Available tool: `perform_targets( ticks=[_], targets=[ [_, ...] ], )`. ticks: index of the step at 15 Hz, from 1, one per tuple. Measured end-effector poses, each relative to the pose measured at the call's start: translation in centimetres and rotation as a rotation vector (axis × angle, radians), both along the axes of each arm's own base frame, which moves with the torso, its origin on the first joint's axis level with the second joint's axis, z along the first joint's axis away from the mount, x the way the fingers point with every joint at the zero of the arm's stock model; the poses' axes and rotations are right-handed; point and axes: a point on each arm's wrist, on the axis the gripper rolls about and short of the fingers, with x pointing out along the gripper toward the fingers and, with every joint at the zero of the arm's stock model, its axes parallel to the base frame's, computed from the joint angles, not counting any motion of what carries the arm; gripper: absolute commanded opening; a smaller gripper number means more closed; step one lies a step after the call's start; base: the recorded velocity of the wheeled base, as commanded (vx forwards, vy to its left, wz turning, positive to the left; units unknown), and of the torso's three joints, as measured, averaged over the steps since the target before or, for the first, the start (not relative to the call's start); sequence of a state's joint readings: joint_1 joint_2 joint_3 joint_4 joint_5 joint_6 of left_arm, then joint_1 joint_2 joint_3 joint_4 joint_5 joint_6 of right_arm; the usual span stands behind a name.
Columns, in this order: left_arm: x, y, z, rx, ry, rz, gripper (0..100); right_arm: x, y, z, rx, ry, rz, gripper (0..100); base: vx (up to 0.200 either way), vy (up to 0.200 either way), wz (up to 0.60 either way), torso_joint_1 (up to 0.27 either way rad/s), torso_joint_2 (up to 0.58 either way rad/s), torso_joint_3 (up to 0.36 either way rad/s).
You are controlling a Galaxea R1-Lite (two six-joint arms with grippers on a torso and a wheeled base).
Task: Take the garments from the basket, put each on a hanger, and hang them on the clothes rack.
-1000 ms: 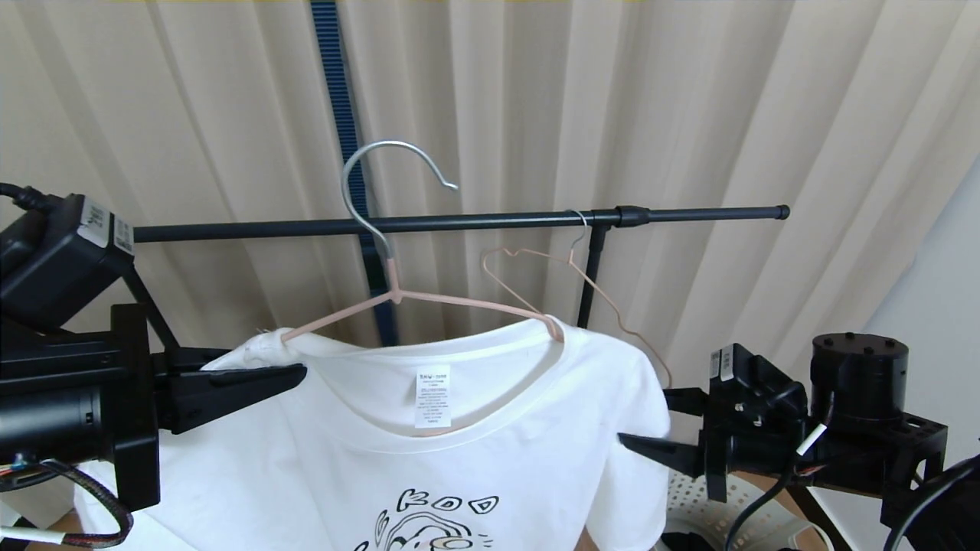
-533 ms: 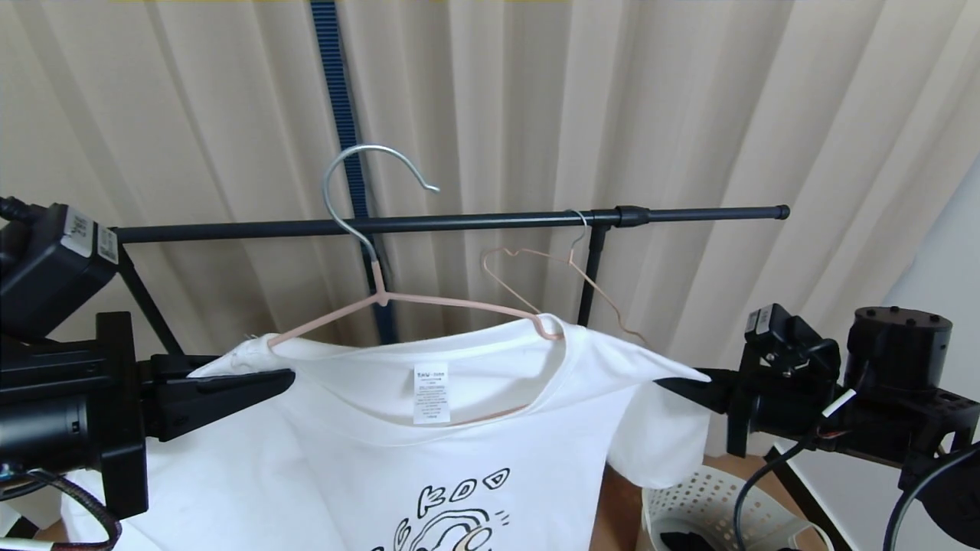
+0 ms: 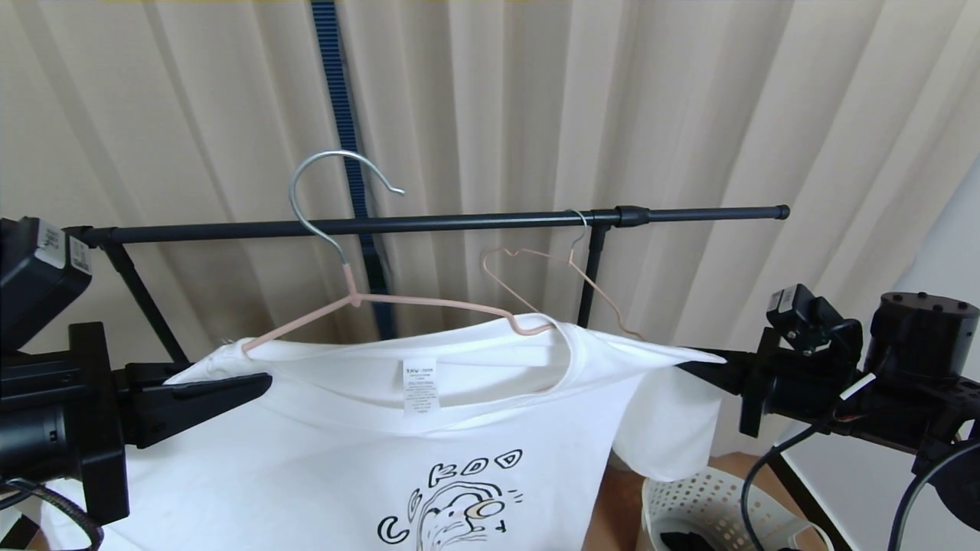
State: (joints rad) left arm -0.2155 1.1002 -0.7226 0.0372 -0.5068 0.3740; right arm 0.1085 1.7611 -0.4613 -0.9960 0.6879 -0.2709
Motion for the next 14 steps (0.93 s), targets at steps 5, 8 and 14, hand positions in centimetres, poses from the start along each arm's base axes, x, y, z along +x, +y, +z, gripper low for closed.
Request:
perform_targets(
  ticks=[5, 8, 14],
  targets=[
    [-0.2, 0.2, -0.2, -0.008, 0.009, 0.012, 0, -0.5, 0.3, 0.0, -0.002, 0.004, 0.013, 0, 0.000, 0.000, 0.00, 0.000, 0.00, 0.000],
    [-0.2, 0.1, -0.2, -0.021, 0.023, 0.021, 0, -1.9, 1.8, 0.2, -0.005, 0.006, 0.077, 100, 0.000, 0.000, 0.00, 0.000, 0.00, 0.000],
    [-0.2, 0.2, -0.3, -0.071, 0.069, 0.066, 0, -4.0, 2.9, 1.0, -0.011, -0.033, 0.143, 100, 0.000, 0.000, 0.00, 0.000, 0.00, 0.000]
  ],
)
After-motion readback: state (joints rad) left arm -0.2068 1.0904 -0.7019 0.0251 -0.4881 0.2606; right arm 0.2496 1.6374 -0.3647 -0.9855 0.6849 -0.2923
